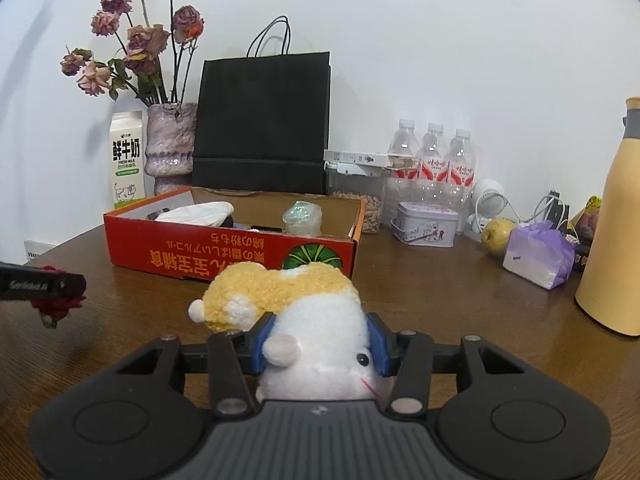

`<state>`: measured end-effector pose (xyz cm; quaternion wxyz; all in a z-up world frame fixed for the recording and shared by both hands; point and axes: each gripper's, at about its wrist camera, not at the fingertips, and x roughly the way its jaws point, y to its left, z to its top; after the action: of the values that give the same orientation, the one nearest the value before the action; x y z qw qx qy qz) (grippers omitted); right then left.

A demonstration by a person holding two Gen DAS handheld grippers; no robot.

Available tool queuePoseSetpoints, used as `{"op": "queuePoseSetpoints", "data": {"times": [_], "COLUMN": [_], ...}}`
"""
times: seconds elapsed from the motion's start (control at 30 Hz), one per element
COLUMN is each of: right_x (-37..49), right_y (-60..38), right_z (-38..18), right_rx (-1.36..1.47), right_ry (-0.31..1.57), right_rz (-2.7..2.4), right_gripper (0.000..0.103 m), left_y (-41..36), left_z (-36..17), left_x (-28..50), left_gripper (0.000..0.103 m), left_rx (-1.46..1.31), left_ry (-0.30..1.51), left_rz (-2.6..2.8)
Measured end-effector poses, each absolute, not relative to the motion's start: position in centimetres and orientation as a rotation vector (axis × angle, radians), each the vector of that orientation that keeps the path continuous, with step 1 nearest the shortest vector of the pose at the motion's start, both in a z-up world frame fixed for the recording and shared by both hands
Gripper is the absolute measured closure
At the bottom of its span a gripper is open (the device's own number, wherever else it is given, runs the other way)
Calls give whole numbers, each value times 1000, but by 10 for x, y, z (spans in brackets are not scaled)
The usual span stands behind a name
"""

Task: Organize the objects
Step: 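Carry the red rose and plush toy toward the box with both tools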

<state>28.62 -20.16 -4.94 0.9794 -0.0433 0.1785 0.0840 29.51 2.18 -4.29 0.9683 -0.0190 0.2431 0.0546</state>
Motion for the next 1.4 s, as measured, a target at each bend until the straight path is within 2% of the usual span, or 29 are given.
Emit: {"op": "queuePoseSetpoints", "data": {"times": [0.8,1.4], "right_x": [251,294], "right_y": [-195,-184], "right_z": [-39,-12], "right_rx": [-90,-73], "right_ry": [282,248], "right_rz": [208,208], "right_gripper": [56,56], "left_y": [-4,-17], "left_z": [-38,-9], "left_x": [249,292], "left_gripper": [69,69], "left_rx": [-63,-68], "left_ry": [465,411], "left_rz": [118,98]}}
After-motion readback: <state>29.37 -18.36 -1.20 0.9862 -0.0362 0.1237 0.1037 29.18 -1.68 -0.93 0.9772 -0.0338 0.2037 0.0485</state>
